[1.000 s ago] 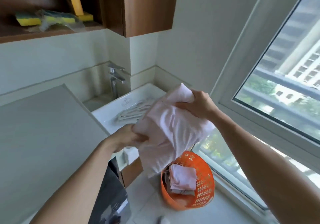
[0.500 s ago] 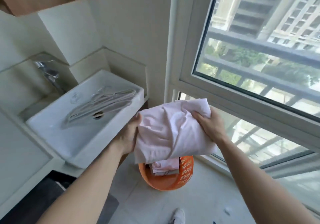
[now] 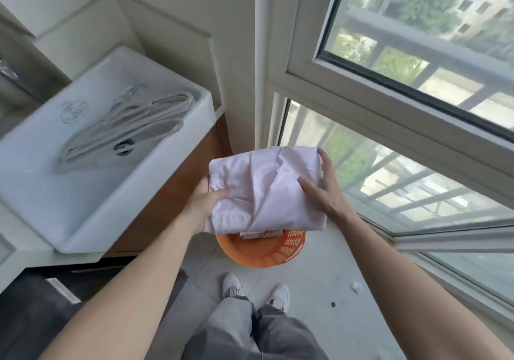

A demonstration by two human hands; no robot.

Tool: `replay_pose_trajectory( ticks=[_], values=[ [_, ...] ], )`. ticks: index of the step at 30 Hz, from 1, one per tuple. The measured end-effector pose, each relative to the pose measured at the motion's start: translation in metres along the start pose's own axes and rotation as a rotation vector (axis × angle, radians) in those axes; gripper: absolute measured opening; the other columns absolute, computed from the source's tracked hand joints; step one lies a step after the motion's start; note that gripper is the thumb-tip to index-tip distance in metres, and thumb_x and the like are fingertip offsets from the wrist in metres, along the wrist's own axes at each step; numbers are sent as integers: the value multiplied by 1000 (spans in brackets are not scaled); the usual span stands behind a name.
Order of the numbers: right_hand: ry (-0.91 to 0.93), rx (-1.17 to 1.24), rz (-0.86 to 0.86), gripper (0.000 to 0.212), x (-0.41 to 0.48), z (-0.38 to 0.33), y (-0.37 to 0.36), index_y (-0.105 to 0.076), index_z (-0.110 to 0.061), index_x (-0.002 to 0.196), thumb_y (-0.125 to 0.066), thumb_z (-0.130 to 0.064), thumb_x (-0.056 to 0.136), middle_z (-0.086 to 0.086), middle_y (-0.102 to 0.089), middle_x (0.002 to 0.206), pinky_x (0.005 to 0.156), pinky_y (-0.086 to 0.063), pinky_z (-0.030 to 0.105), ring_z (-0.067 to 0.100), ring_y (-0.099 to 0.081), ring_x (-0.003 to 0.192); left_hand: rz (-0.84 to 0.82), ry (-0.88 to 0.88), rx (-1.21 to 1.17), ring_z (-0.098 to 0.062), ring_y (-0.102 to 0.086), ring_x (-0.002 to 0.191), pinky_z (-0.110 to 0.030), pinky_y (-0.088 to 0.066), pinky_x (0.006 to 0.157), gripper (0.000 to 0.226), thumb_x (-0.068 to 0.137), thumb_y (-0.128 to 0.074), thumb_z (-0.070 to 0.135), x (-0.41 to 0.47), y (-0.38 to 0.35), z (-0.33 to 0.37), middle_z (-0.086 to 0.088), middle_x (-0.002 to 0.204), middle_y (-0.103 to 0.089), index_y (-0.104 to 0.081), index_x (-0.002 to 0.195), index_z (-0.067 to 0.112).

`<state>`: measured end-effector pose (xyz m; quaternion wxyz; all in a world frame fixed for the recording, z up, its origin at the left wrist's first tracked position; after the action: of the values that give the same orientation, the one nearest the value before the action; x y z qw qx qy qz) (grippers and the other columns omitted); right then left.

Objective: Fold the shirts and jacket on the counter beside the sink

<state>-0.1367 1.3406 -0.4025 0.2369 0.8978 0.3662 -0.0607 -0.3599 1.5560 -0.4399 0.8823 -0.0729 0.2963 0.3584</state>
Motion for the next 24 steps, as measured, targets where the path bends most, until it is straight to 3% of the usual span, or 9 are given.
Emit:
replay_pose_trajectory(
  ticks=[5,10,14,16,21,24],
  values=[
    [21,-49,-45,76,39,64,-44,-29,-36,145,-70,-41,81,-1,-34,145,111,-37,47,20,-37,136,56,-24,42,-14,-67,107,-39,-56,91,34,91,-68,16,73,7,-61,3,116,-69,-57,121,26],
    [7,-183,-67,58,106,191,-124,-43,-42,131,-67,-37,78,3,-39,132,98,-37,37,17,-40,119,48,38,165,-25,-60,119,-49,-47,105,39,96,-57,12,177,-2,-179,-8,128,-61,-50,134,17],
    [9,-292,-48,61,157,313,-176,-41,-46,132,-67,-18,84,-3,-36,126,94,-36,30,5,-35,108,96,21,275,-22,-52,123,-35,-41,105,46,94,-62,9,268,-14,-274,-8,135,-56,-48,138,11],
    [1,-342,-51,62,184,376,-198,-41,-46,134,-65,-15,86,-3,-35,129,97,-39,30,4,-36,106,104,44,310,-25,-50,128,-35,-39,105,50,93,-63,7,315,-26,-328,-10,137,-55,-47,140,9],
    [-53,-429,-94,66,240,511,-257,-40,-44,138,-68,-15,85,4,-36,137,92,-43,32,29,-54,113,202,197,445,-35,-49,131,-30,-39,95,50,91,-54,7,411,-42,-452,-22,142,-51,-47,140,1],
    [-60,-525,-68,72,263,565,-283,-23,-46,147,-62,-24,90,10,-35,146,97,-43,41,37,-49,123,202,232,490,-36,-46,132,-38,-40,105,54,92,-47,9,451,-49,-507,-22,144,-47,-39,144,3]
  ],
)
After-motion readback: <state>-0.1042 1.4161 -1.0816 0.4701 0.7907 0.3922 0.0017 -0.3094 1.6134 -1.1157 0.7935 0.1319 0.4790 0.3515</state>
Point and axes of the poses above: each hand's wrist, its own x-axis towards the middle knuckle, its own y-axis out of the back of the hand, z = x × y, the point moved 10 cm from there along x, towards the middle knuckle
